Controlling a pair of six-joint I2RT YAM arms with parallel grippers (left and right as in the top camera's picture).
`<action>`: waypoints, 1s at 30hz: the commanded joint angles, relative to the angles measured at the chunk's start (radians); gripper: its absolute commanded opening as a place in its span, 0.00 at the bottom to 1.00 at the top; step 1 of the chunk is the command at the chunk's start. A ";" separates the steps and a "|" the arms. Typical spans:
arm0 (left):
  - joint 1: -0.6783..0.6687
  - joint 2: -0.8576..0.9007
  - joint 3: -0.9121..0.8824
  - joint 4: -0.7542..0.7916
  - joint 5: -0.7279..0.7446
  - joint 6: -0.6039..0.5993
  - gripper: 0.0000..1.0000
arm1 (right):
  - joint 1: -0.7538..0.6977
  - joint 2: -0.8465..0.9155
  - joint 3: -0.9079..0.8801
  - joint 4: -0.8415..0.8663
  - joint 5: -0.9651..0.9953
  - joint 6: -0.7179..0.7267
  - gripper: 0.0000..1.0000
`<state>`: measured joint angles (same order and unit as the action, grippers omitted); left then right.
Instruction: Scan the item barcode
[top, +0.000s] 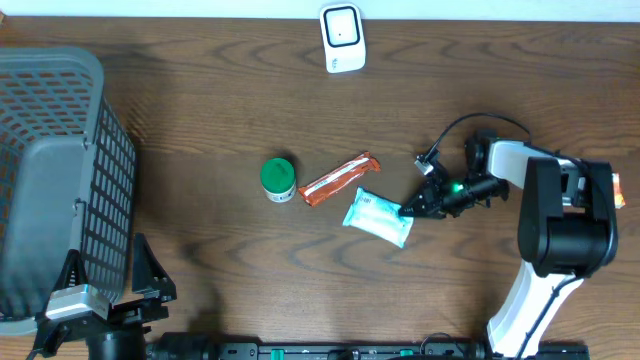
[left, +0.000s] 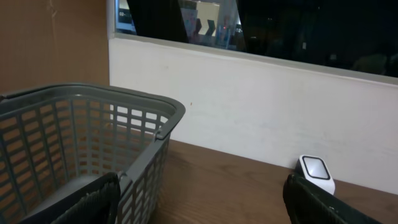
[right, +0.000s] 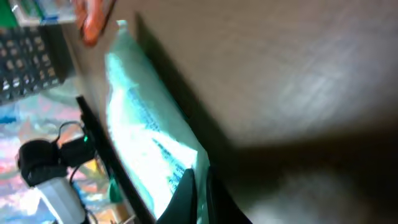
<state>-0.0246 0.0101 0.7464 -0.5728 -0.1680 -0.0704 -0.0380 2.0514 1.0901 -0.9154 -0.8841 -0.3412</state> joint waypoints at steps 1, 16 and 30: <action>-0.005 -0.007 -0.006 0.005 -0.009 0.017 0.84 | 0.004 -0.205 -0.003 -0.045 -0.089 -0.056 0.01; -0.005 -0.007 -0.006 0.005 -0.009 0.017 0.84 | 0.010 -0.430 -0.004 -0.011 -0.047 0.060 0.01; -0.005 -0.007 -0.006 0.005 -0.009 0.017 0.84 | 0.053 -0.429 -0.153 0.158 0.329 0.186 0.80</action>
<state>-0.0246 0.0101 0.7464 -0.5728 -0.1680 -0.0704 -0.0032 1.6276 1.0164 -0.8028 -0.5865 -0.1871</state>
